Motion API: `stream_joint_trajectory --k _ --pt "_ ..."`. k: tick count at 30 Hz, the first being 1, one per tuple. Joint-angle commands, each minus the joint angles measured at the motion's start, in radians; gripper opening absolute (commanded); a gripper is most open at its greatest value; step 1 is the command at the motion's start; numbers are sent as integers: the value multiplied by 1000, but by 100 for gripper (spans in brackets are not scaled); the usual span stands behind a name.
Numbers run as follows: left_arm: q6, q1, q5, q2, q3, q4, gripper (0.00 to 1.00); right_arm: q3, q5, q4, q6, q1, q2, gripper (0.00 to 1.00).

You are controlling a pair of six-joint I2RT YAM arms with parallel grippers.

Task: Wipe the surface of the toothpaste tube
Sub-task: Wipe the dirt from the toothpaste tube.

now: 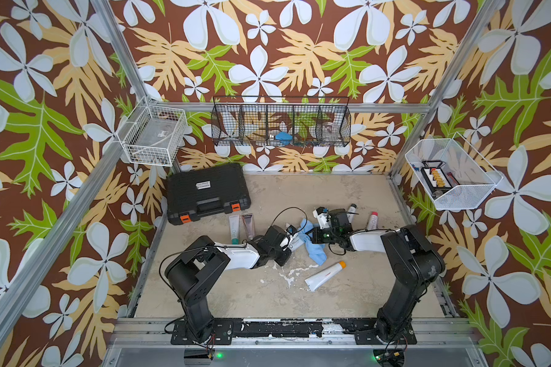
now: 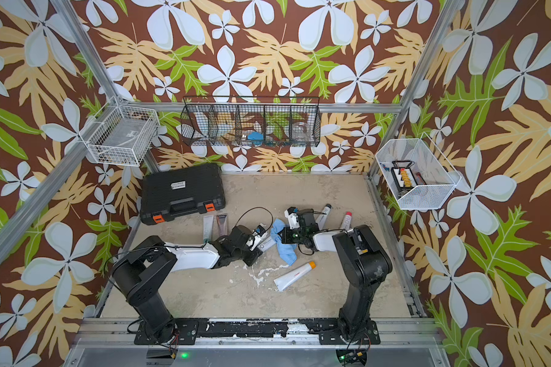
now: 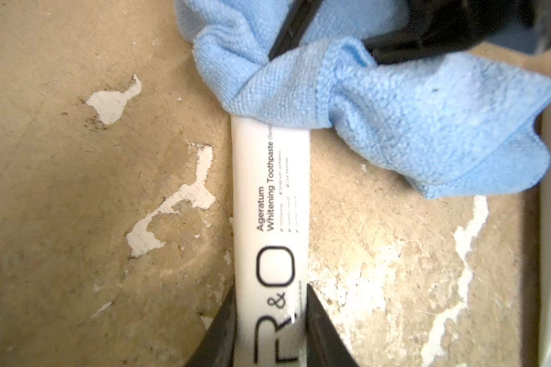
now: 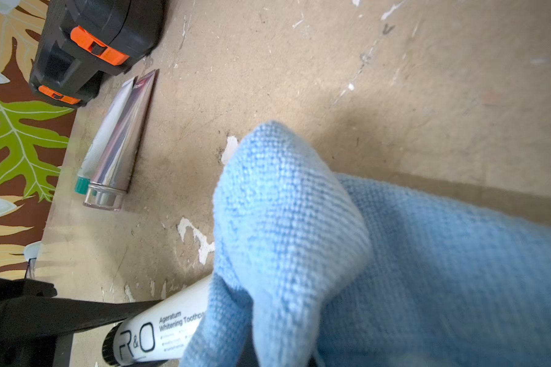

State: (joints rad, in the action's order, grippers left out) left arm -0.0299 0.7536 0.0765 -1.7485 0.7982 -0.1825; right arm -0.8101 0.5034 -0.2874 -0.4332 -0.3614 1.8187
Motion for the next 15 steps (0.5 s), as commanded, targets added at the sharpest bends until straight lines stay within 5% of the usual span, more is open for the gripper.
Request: stream_joint_trajectory --k 1,15 --pt "-4 1 9 1 4 -5 27 9 -5 67 6 0 -3 0" --pt "-1 1 5 -5 10 -5 27 18 28 1 -101 -187 -29 0"
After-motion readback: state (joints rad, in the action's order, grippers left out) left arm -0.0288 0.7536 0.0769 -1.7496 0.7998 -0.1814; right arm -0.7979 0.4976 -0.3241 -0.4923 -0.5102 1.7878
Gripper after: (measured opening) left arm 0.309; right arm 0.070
